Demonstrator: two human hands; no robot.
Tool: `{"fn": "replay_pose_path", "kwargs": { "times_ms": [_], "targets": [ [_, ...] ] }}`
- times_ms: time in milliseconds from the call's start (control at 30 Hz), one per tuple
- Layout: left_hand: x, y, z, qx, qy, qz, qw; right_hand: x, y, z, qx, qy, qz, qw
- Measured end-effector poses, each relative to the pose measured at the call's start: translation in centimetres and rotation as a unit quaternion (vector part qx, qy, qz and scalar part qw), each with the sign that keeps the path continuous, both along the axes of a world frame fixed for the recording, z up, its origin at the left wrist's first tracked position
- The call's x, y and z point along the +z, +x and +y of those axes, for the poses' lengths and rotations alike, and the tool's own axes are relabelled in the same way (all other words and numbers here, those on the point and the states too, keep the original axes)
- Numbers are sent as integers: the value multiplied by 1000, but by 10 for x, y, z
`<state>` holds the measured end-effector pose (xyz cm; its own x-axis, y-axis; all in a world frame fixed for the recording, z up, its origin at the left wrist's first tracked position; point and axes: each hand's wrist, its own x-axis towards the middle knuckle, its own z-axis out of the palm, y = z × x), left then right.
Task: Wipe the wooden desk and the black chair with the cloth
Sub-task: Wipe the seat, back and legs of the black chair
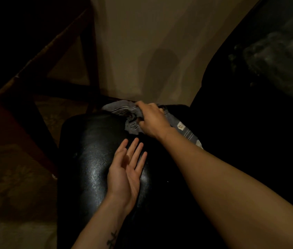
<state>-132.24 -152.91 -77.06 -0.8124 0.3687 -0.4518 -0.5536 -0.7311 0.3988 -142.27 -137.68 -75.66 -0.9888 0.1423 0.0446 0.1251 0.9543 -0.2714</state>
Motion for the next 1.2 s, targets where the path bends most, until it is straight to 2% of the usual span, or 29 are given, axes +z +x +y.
{"fn": "replay_pose_path", "kwargs": {
  "times_ms": [367,467,667,967,1200],
  "targets": [
    [-11,-1,2,-5,-8,31,999,1,-21,-74,164,-18,-22,986],
    [-15,-1,4,-24,-16,14,999,-2,-23,-92,209,-1,-16,978],
    [-13,-2,2,-16,-2,11,1000,-2,-25,-85,221,-20,-7,975],
    [-5,-7,-3,-27,23,-7,999,0,-17,-18,102,10,2,995],
    [-4,-9,-3,-36,27,-3,999,-7,20,54,-44,14,-12,999]
  ]
}}
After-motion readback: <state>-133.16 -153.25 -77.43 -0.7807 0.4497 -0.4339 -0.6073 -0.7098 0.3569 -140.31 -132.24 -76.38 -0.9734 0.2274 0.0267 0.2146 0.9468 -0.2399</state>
